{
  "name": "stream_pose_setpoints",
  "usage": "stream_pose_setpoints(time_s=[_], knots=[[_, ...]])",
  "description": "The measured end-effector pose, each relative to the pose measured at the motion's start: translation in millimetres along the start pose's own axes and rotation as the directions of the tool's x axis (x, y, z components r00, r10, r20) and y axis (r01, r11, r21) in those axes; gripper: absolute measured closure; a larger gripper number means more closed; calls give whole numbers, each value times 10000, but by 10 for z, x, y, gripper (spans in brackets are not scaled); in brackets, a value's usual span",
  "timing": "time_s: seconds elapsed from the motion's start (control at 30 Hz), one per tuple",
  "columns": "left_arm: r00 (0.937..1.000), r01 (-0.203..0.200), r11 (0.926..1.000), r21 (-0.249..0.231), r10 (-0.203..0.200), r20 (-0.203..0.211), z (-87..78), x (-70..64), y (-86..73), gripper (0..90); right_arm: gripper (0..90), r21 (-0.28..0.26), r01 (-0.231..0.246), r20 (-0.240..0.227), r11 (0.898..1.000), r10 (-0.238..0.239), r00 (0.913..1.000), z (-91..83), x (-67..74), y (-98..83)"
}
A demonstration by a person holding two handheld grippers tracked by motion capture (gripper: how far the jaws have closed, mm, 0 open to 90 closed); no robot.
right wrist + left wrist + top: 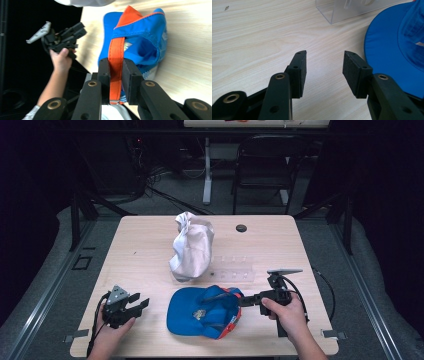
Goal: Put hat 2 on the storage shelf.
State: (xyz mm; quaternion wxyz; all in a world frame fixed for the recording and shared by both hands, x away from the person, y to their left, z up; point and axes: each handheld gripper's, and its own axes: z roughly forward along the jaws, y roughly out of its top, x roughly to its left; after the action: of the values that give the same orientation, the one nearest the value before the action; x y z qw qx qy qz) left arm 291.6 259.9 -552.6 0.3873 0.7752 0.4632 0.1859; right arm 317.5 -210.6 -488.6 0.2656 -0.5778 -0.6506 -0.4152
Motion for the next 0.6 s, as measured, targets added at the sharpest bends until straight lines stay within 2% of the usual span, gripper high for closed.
stream_pose_setpoints(time_s=[0.03, 0.07, 0.1, 0.27, 0.5, 0.6], knots=[[10000, -12, 10000, 20, 12, 15, -3, 6, 1, 545, 780, 96, 82, -137, 9999, -81, 9999, -15, 11, 19], [10000, 26, 10000, -88, -26, 5, 2, 7, -4, 545, 781, -13, -121, -222, 9999, 121, 9997, -22, 49, 33], [10000, 37, 10000, -76, -37, 13, 1, 8, -5, 545, 781, 131, -47, -339, 9999, 51, 9994, -46, 67, 59], [10000, 26, 10000, -94, -25, 32, -1, 4, -6, 545, 781, 110, -336, -1034, 9994, 345, 9940, -132, 210, 151], [10000, 43, 10000, -81, -43, 45, -4, 2, -8, 545, 782, 33, -615, -1452, 9981, 613, 9875, -192, 363, 221], [10000, 71, 9999, -121, -70, 65, -3, 2, -11, 544, 782, 189, -555, -1594, 9983, 578, 9855, -229, 462, 286]])
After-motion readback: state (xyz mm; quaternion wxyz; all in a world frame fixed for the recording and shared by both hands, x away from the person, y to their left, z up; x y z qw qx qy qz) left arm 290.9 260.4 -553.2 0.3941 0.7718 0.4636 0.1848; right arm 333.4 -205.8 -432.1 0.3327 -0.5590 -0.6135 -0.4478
